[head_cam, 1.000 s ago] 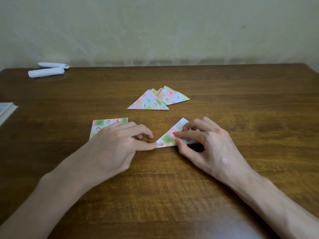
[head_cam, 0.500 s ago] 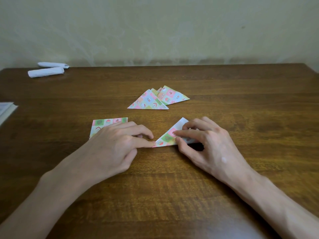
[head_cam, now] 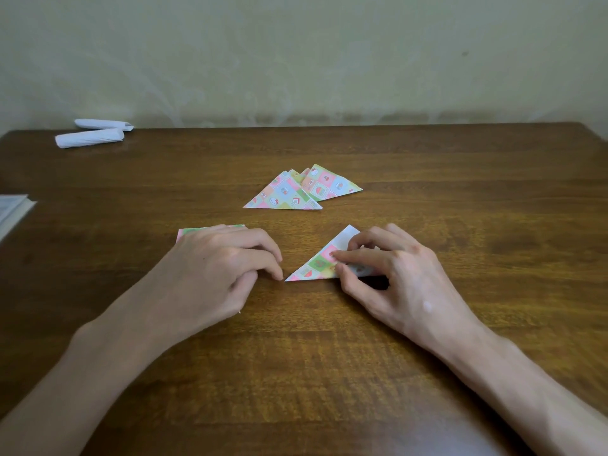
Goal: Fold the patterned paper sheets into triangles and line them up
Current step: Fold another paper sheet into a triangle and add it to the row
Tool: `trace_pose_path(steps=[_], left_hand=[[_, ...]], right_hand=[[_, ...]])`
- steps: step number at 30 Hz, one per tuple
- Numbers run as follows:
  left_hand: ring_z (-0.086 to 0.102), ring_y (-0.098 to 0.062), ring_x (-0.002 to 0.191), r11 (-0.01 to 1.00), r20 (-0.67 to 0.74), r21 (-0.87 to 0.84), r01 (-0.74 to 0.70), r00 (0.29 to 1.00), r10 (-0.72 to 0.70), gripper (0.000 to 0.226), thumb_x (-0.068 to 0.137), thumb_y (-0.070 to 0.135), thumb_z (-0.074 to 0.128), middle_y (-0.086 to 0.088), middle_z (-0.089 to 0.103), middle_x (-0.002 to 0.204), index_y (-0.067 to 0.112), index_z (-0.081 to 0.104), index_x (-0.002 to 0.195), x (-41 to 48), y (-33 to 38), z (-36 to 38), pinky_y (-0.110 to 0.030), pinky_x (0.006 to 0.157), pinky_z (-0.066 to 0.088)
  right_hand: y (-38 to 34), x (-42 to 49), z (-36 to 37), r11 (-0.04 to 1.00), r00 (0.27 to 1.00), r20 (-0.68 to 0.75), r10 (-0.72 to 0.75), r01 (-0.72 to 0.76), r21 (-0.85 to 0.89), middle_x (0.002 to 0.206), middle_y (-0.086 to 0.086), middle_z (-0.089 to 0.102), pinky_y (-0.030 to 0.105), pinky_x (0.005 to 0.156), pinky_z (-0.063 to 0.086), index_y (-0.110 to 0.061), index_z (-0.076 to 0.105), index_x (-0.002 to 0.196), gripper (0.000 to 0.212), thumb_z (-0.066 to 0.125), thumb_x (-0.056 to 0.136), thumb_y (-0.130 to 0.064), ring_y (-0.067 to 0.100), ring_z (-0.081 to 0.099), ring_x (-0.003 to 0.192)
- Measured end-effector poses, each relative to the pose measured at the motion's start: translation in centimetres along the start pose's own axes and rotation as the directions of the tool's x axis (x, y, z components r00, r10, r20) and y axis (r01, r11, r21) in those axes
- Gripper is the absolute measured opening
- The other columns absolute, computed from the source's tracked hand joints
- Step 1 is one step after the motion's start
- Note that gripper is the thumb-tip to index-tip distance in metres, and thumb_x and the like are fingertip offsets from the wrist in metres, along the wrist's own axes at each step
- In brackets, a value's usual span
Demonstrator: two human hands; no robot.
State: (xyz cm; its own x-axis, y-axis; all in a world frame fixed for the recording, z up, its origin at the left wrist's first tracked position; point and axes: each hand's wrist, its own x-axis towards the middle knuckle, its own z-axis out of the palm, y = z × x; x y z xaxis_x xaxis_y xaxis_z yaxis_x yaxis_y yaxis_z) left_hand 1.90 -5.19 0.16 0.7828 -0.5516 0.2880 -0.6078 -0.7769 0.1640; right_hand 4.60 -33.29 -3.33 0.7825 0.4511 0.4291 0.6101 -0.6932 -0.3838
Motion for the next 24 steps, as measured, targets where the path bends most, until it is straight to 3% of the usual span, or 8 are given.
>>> trace_pose_path(steps=[5, 8, 15, 24], left_hand=[[0.062, -0.006, 0.102, 1.000, 0.068, -0.010, 0.005, 0.998, -0.005, 0.062, 0.085, -0.004, 0.052, 0.017, 0.064, 0.123, 0.037, 0.072, 0.128, 0.2, 0.4, 0.6, -0.036, 0.081, 0.057], [0.057, -0.002, 0.110, 1.000, 0.126, -0.024, -0.007, 0.992, 0.010, 0.068, 0.086, 0.002, 0.051, 0.017, 0.061, 0.132, 0.043, 0.062, 0.139, 0.1, 0.4, 0.8, -0.034, 0.084, 0.057], [0.056, -0.007, 0.112, 1.000, 0.148, -0.017, -0.024, 0.989, 0.026, 0.066, 0.087, 0.003, 0.052, 0.017, 0.056, 0.135, 0.044, 0.062, 0.138, 0.1, 0.4, 1.2, -0.040, 0.076, 0.059], [0.057, -0.012, 0.121, 0.998, 0.171, 0.002, -0.066, 0.983, 0.064, 0.069, 0.083, 0.001, 0.047, 0.013, 0.055, 0.139, 0.041, 0.065, 0.136, 0.2, 0.3, 0.9, -0.044, 0.081, 0.060]], right_hand=[[0.0, 0.0, -0.1, 1.000, 1.000, 0.006, -0.004, 0.004, -0.003, 0.103, -0.012, 0.065, 0.027, 0.076, 0.049, -0.024, 0.081, 0.113, 0.033, 0.058, 0.099, -0.044, 0.011, 0.053, 0.087], [0.0, 0.0, -0.1, 1.000, 1.000, 0.003, -0.003, 0.004, -0.011, 0.102, -0.012, 0.066, 0.026, 0.076, 0.049, -0.024, 0.081, 0.112, 0.032, 0.059, 0.099, -0.044, 0.011, 0.053, 0.087], [0.0, -0.1, 0.0, 1.000, 1.000, 0.000, -0.007, 0.007, -0.019, 0.103, -0.011, 0.066, 0.025, 0.076, 0.048, -0.024, 0.081, 0.112, 0.032, 0.058, 0.099, -0.044, 0.012, 0.054, 0.088], [0.0, 0.1, 0.0, 1.000, 1.000, 0.001, 0.007, -0.007, -0.007, 0.102, -0.013, 0.065, 0.023, 0.075, 0.046, -0.025, 0.082, 0.109, 0.036, 0.056, 0.100, -0.047, 0.011, 0.052, 0.086]])
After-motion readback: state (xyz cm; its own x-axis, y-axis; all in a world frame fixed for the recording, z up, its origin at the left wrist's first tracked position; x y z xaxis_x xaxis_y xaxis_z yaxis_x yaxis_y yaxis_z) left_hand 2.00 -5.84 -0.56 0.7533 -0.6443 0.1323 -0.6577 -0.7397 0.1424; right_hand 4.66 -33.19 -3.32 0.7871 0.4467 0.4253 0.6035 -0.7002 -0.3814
